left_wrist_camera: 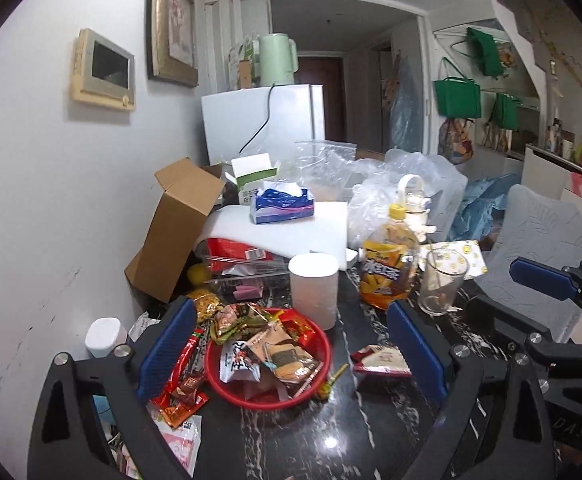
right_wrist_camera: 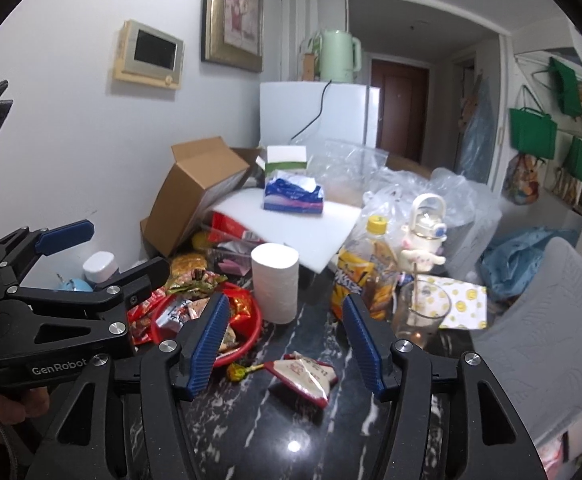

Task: Organize snacks
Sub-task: 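Withdraw both tools from the basket back over the table, then grasp the white-and-red packet with the right tool while the left tool grasps the yellow lollipop, then lift the white packet and lollipop and carry them toward the red basket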

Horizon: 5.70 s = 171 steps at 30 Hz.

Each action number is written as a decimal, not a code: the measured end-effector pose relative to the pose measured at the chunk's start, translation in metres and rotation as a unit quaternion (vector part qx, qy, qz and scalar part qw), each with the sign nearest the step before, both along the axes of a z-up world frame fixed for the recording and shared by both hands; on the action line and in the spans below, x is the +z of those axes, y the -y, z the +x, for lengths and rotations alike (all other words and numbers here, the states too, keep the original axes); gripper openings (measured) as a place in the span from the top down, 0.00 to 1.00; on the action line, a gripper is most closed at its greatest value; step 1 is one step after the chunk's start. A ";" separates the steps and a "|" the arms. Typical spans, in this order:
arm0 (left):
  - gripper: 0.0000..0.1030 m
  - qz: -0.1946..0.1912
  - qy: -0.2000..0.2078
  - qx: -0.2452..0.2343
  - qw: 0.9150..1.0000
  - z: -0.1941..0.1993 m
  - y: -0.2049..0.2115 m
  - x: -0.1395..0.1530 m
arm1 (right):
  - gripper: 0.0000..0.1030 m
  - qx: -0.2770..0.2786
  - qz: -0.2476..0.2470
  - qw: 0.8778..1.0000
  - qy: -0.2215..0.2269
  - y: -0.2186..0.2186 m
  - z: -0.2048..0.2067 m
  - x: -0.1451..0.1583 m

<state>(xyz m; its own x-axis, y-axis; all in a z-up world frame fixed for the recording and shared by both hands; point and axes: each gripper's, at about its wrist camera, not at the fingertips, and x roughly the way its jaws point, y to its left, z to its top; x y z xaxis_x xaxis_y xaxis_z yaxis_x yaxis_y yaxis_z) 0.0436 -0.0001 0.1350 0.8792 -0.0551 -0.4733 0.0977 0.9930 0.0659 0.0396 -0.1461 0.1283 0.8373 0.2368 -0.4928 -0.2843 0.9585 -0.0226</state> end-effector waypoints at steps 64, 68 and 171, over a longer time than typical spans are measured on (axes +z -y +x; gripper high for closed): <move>0.06 -0.066 -0.202 0.028 0.977 0.060 0.000 -0.183 | 0.30 0.027 -0.063 0.986 -0.154 0.013 0.087 -0.177; 0.06 -0.072 -0.207 0.031 0.975 0.062 -0.003 -0.186 | 0.30 0.037 -0.092 0.985 -0.144 0.003 0.098 -0.183; 0.75 -0.108 -0.110 0.019 0.988 -0.009 -0.057 -0.115 | 0.77 0.110 0.013 0.990 -0.093 -0.046 -0.003 -0.099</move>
<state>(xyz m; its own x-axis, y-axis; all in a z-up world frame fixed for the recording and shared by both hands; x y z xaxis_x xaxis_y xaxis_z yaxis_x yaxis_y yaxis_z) 0.0350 0.0567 0.0195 0.7601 -0.1447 -0.6335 0.0481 0.9847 -0.1672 0.0365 -0.1005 0.0297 0.6597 0.4167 -0.6254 -0.4824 0.8729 0.0728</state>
